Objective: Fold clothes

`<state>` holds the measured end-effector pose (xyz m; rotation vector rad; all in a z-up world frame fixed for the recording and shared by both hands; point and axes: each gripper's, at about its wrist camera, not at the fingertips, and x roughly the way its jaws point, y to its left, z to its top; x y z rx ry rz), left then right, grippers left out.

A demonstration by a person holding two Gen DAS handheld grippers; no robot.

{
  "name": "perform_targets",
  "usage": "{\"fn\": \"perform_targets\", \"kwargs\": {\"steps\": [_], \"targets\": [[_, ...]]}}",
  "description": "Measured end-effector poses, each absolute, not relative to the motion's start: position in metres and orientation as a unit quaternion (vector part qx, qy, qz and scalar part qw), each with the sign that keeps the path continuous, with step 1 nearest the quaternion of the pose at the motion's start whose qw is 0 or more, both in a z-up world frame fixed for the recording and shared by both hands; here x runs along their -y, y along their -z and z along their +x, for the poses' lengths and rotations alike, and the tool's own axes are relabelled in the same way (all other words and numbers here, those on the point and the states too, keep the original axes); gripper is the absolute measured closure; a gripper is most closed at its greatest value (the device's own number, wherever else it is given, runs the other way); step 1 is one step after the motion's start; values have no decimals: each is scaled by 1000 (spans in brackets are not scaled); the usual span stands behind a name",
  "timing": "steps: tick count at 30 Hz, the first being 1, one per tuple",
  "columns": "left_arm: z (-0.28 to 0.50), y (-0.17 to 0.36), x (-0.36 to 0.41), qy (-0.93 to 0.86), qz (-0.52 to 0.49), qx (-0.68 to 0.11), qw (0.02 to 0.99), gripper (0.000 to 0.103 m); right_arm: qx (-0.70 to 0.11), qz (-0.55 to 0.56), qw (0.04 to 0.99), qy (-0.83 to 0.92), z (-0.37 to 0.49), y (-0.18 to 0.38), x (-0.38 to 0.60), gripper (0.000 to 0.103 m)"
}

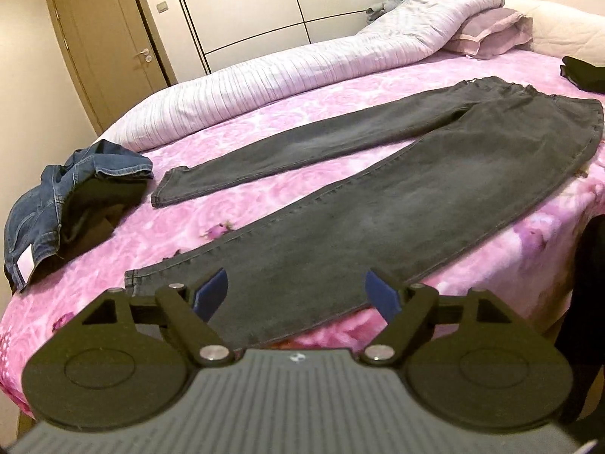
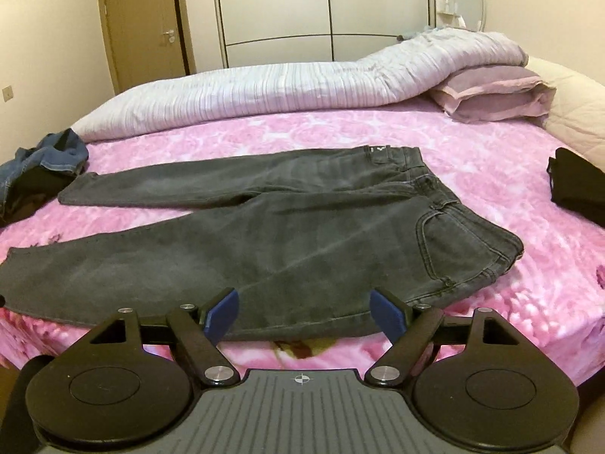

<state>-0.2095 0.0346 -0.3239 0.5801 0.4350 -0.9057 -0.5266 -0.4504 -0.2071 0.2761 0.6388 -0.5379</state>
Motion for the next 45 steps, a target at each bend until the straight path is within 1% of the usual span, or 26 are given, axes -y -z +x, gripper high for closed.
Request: {"fn": "perform_targets", "kwargs": {"steps": [13,18,40,42,45], "targets": [[-204,325,-46,401,257,-230,849,24,-363,96,878,298,-538,215,447,23],[-207,330,-46,401,262,-235,846,24,-378,104,870,299,-537,227,449,23],[-208,335,-39,399,269,-238,844,24,-394,114,868,279,-524,243,448,23],[-209,335,-40,402,269,-228,845,24,-395,109,870,275,-523,245,448,23],[-214,334,-47,421,297,-172,840,24,-389,67,884,251,-522,246,446,23]]}}
